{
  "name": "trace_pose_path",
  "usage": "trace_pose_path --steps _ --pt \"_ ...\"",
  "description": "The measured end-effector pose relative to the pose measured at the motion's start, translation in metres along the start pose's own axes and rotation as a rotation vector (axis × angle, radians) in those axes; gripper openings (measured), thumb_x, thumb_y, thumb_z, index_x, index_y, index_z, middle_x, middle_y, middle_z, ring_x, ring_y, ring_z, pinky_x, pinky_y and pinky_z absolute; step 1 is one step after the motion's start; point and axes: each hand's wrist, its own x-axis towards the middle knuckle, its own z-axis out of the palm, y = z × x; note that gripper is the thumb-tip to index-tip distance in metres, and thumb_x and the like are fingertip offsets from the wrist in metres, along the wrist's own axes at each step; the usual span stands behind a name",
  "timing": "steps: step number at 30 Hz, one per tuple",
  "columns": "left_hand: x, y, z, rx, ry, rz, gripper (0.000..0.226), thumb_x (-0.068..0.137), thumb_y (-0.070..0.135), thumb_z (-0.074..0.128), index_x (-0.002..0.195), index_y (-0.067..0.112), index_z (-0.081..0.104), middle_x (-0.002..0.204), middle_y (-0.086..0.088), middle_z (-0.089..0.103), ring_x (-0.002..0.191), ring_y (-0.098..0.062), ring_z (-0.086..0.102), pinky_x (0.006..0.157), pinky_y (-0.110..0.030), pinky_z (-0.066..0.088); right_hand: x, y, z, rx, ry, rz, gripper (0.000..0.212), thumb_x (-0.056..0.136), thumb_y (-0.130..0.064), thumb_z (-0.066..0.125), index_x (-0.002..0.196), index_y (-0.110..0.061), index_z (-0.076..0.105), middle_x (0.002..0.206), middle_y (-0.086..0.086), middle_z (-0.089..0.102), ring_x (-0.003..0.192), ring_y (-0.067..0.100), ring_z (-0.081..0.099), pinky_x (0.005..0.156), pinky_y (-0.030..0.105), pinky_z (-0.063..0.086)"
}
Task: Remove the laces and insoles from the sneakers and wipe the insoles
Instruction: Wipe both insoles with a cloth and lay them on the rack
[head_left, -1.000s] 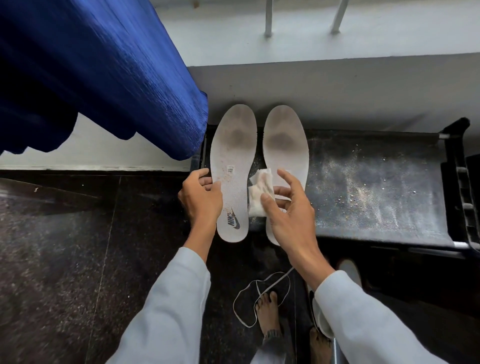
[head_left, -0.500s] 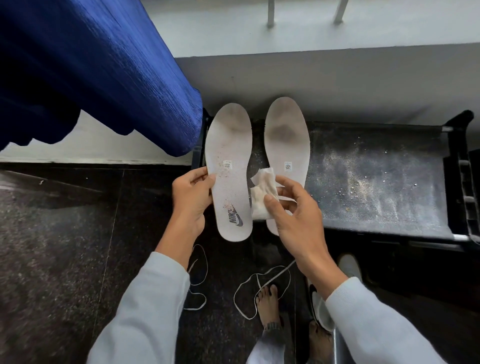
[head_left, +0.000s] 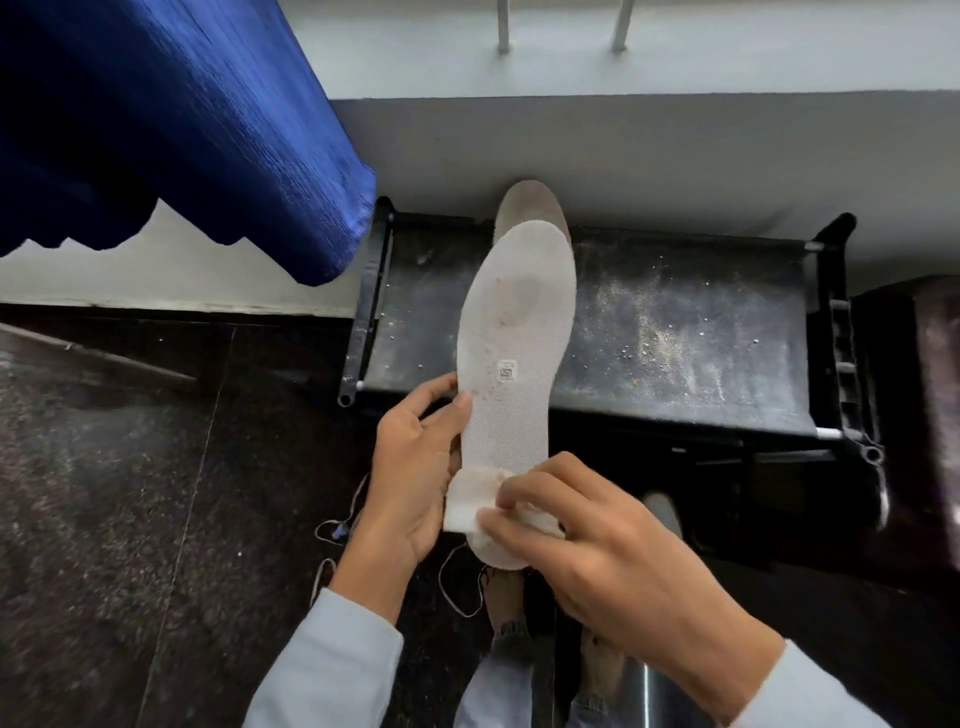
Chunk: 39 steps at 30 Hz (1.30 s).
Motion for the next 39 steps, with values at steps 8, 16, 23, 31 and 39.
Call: trace_pose_path --steps 8,16,23,31,39 --pt "-0.045 -0.045 0.035 0.024 -0.098 -0.029 0.024 0.098 0.011 0.059 0.121 0.012 0.064 0.100 -0.013 0.078 0.085 -0.018 0.075 0.075 -0.030 0.063 -0.027 0.065 -0.053 -0.148 0.134 0.351 0.033 0.080 0.012 0.080 0.108 -0.005 0.079 0.105 0.015 0.071 0.088 0.031 0.062 0.070 0.042 0.061" --pt "-0.062 -0.061 0.052 -0.019 -0.129 -0.039 0.025 0.098 0.008 0.057 0.121 0.011 0.065 0.102 -0.016 0.078 0.084 -0.025 0.074 0.074 -0.036 0.061 -0.082 -0.010 -0.050 -0.014 -0.064 -0.011 0.029 0.088 0.000 0.052 0.104 -0.002 0.076 0.096 0.012 0.068 0.079 0.027 0.058 0.068 0.036 0.053" --pt "-0.067 -0.068 0.054 0.084 -0.186 -0.034 0.026 0.098 0.008 0.056 0.123 0.010 0.064 0.100 -0.017 0.077 0.080 -0.019 0.075 0.071 -0.031 0.062 -0.085 0.048 -0.047 -0.113 0.016 0.260 0.030 0.081 0.004 0.066 0.107 -0.004 0.078 0.100 0.014 0.069 0.086 0.031 0.062 0.068 0.036 0.059" --pt "-0.066 -0.075 0.061 0.008 -0.184 -0.050 0.029 0.088 0.008 0.064 0.117 0.009 0.066 0.098 -0.017 0.078 0.076 -0.020 0.074 0.065 -0.028 0.062 -0.094 -0.010 -0.043 -0.033 0.018 0.059 0.038 0.090 0.006 0.044 0.108 -0.001 0.076 0.099 0.015 0.068 0.085 0.026 0.053 0.076 0.030 0.044" --pt "-0.069 -0.078 0.058 0.122 -0.235 -0.069 0.023 0.097 0.008 0.058 0.116 0.013 0.069 0.096 -0.016 0.078 0.076 -0.020 0.072 0.066 -0.030 0.060 -0.080 0.085 -0.035 -0.094 0.069 0.277 0.028 0.085 0.004 0.075 0.112 -0.004 0.077 0.100 0.018 0.066 0.085 0.029 0.056 0.074 0.034 0.051"
